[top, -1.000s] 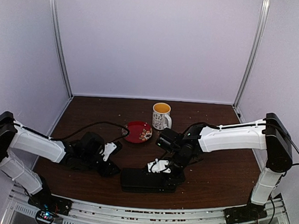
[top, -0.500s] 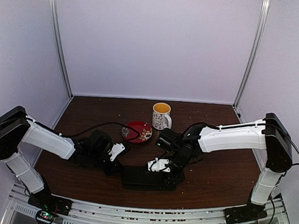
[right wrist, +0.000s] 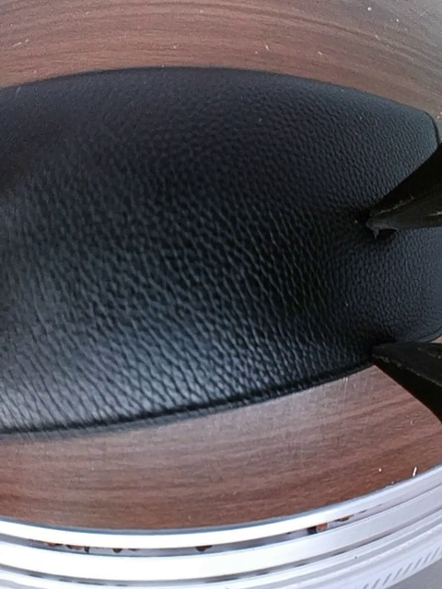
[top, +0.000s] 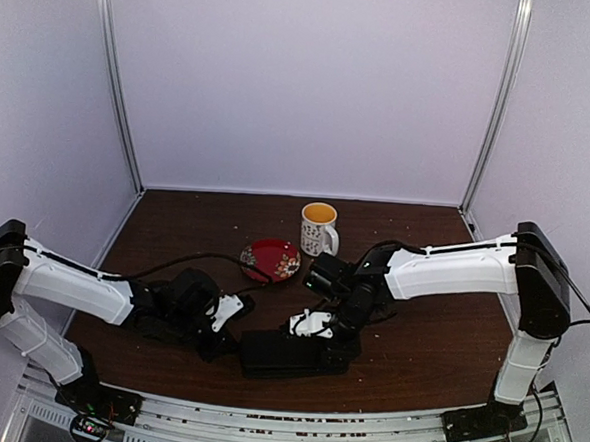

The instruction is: Sort the hair-cutting tools

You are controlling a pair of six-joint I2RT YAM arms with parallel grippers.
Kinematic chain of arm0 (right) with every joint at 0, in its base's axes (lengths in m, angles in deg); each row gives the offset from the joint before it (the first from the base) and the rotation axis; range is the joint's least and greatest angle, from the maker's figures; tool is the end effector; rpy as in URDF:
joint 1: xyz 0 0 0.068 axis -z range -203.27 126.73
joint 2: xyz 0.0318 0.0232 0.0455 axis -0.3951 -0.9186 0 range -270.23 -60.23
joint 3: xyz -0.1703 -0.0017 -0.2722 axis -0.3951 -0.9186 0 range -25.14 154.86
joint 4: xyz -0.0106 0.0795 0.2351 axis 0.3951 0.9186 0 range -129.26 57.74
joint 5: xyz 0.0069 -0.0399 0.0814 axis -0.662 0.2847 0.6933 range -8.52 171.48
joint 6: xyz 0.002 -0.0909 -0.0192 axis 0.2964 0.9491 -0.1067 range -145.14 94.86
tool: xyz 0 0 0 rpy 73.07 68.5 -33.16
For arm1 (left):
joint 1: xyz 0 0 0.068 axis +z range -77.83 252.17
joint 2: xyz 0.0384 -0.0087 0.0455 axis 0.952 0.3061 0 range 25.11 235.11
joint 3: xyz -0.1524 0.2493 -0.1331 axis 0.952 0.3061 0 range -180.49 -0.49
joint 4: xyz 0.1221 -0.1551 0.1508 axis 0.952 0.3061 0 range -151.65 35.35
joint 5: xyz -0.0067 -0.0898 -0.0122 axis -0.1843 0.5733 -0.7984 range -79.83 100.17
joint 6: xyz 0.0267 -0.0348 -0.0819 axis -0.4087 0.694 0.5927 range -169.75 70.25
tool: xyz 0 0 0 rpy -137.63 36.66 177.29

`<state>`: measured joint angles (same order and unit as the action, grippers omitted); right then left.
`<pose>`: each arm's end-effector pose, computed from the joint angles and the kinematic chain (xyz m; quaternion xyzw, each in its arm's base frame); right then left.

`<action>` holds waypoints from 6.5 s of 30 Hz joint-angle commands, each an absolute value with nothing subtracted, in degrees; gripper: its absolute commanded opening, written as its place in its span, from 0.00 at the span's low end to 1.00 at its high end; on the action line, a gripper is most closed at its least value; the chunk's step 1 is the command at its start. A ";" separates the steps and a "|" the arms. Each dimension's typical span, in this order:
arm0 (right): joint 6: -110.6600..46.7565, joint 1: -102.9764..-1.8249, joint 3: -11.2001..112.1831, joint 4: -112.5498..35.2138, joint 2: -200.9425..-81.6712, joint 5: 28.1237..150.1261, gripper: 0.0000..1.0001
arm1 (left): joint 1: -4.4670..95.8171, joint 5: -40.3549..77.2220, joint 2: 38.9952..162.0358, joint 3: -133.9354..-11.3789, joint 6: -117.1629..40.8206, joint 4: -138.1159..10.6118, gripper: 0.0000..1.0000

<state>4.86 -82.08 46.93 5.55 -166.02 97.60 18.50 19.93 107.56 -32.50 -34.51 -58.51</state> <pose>0.1675 0.3213 0.1857 -0.6993 0.6940 0.1597 0.0611 0.1456 -0.2219 0.1587 0.3366 0.8850 -0.2428 0.2111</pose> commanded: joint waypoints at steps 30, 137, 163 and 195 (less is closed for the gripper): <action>4.43 -76.26 42.79 -2.70 -143.82 94.60 1.00 | 20.16 18.73 121.99 -51.30 -36.27 -56.81 0.00; 17.14 -85.41 38.13 0.24 -165.17 97.57 0.44 | 20.73 32.32 115.42 -43.47 -40.48 -55.64 0.00; 20.91 -65.95 47.03 11.97 -156.19 103.71 0.56 | 21.34 22.68 121.54 -49.85 -43.10 -49.49 0.00; 18.72 -76.04 44.89 14.47 -156.76 103.09 0.55 | 26.30 18.09 122.82 -52.19 -46.88 -48.02 0.00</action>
<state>19.57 -76.42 45.51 15.13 -161.63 108.73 26.07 18.73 122.65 -52.26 -45.87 -46.84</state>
